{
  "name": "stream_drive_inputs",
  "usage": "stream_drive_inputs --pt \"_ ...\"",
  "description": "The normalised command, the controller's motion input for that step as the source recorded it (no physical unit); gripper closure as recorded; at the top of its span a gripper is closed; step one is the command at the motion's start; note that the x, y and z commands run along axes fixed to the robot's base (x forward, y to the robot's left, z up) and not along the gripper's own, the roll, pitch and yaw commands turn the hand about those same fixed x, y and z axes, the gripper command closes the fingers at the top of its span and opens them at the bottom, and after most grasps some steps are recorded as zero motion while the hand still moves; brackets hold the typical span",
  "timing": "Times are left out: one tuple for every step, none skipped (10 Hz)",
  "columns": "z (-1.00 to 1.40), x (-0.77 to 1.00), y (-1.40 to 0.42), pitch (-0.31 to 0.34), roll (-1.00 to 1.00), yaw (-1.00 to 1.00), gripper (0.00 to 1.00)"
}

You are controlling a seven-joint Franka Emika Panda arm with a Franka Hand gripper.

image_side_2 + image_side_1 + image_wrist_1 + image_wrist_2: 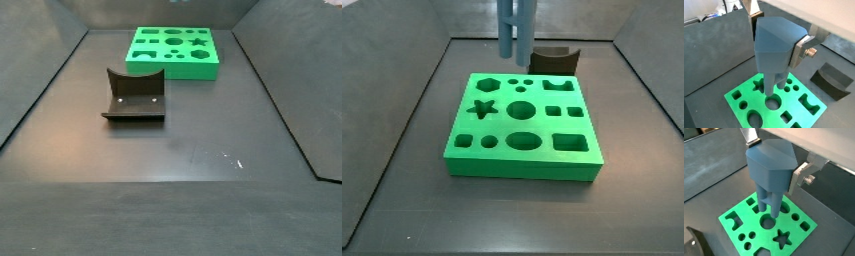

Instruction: Insert the 3 prong object.

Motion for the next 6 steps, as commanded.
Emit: stream_drive_inputs --pt "-0.77 0.55 0.06 0.011 0.04 -0.75 1.00" --pt "-0.71 0.53 0.09 0.001 0.05 -0.73 1.00" --pt "-0.73 0.34 0.33 0.000 0.02 -0.59 1.00" --pt "-0.65 0.00 0.79 -0.029 0.00 -0.27 1.00" --pt "-0.64 0.00 0.81 -0.033 0.00 -0.24 1.00" --pt "-0.53 0.00 0.82 -0.037 0.00 -0.21 1.00"
